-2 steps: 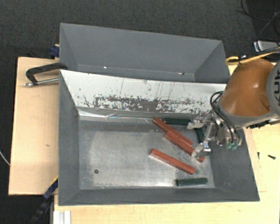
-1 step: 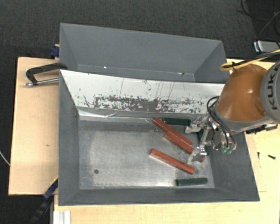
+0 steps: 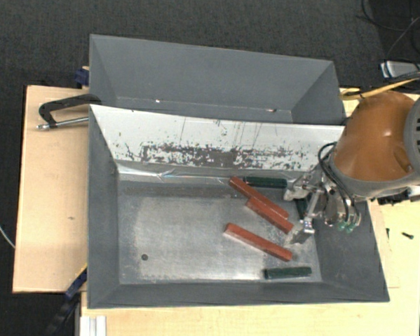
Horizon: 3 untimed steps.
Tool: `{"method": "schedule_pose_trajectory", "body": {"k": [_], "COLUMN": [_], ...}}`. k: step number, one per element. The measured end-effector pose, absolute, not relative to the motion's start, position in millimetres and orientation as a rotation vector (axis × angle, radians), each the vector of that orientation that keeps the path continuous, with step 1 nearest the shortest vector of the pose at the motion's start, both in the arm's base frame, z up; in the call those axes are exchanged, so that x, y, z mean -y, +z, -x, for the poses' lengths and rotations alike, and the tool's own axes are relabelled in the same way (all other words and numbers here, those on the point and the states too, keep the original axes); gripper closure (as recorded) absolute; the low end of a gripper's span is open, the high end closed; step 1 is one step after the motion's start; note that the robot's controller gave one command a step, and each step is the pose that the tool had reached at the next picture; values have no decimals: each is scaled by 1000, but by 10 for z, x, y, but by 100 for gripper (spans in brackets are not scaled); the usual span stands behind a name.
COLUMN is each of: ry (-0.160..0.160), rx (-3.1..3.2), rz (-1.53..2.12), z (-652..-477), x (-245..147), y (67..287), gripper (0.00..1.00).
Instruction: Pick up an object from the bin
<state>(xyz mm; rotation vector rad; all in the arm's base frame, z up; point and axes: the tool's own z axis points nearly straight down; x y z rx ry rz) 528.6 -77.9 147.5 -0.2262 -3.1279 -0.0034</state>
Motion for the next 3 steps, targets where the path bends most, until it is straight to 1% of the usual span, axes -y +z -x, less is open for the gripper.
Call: {"method": "schedule_pose_trajectory", "body": {"k": [1, 2, 3], "ry": [3, -1, -3], "rx": [3159, 3142, 3151], "rz": [-22, -101, -14], "z": [-5232, -5226, -5252], "x": [759, 741, 722], "y": [1465, 937, 840], "gripper": [0, 0, 0]}}
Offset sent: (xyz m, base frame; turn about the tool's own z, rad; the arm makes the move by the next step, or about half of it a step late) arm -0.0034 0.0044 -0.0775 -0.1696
